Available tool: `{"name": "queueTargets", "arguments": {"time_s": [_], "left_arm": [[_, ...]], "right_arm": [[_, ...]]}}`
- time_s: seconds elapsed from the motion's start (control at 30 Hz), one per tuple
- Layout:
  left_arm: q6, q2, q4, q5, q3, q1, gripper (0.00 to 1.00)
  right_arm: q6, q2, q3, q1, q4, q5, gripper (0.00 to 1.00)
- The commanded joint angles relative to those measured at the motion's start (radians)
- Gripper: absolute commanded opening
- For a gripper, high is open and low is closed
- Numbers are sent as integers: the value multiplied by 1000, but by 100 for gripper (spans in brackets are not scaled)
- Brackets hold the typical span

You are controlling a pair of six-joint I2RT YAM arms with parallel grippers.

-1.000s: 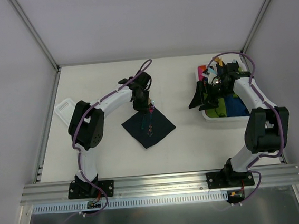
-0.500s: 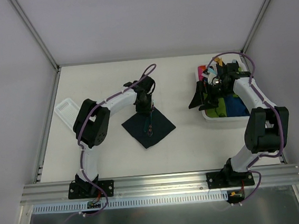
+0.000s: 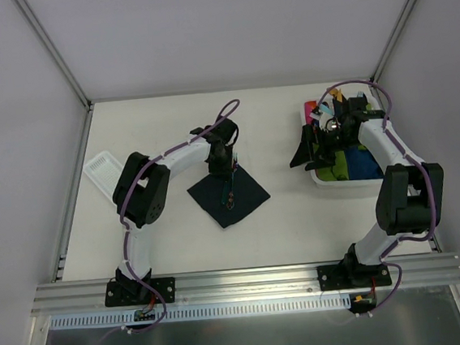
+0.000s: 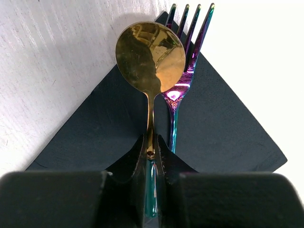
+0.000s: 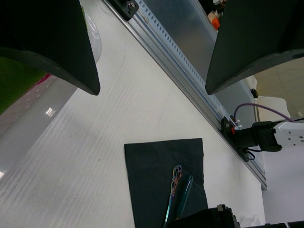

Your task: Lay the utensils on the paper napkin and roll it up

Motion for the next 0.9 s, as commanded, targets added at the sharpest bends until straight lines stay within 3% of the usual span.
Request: {"name": "queueTargets", "arguments": {"time_s": [0.0, 0.27, 0.5, 0.7, 0.8, 0.87], "left_arm": [[-10, 0, 6, -9, -8, -6, 9], [-19, -20, 4, -9, -25, -6, 16], [-39, -58, 6, -9, -51, -6, 30], [-62, -202, 4, -21, -50, -8, 38], [-73, -305, 0, -21, -50, 7, 47], [-97, -382, -14, -9, -59, 32, 47]], "right_arm": [[-28, 18, -15, -8, 4, 42, 99], [-31, 9, -18, -8, 4, 39, 99], [-39, -8, -20, -8, 5, 33, 99], [-59, -57, -32, 10, 34, 40, 99], [-89, -89, -23, 88, 39, 106, 97], [-105, -117, -26, 183, 57, 189, 92]]}}
